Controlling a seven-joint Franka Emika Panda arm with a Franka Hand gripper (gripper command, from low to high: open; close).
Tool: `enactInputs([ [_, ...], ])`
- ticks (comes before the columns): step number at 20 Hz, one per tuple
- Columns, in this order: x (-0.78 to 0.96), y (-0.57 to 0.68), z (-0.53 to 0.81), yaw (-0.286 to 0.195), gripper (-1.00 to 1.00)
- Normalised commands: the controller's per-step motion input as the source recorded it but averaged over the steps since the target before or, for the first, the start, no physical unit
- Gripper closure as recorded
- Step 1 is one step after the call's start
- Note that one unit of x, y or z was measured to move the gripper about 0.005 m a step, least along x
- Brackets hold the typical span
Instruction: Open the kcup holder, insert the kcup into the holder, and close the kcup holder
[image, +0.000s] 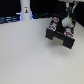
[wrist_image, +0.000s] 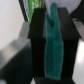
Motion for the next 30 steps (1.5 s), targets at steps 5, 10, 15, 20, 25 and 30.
enactInputs([
  [5, 0.08, -0.02, 0.14, -0.016, 1.0],
  [10, 0.13, -0.04, 0.08, -0.023, 1.0],
  [15, 0.07, -0.01, 0.05, -0.014, 1.0],
  [20, -0.06, 0.0, -0.18, 0.0, 1.0],
  [25, -0.07, 0.0, -0.16, 0.0, 1.0],
  [30, 0.18, -0.01, 0.06, -0.008, 1.0],
])
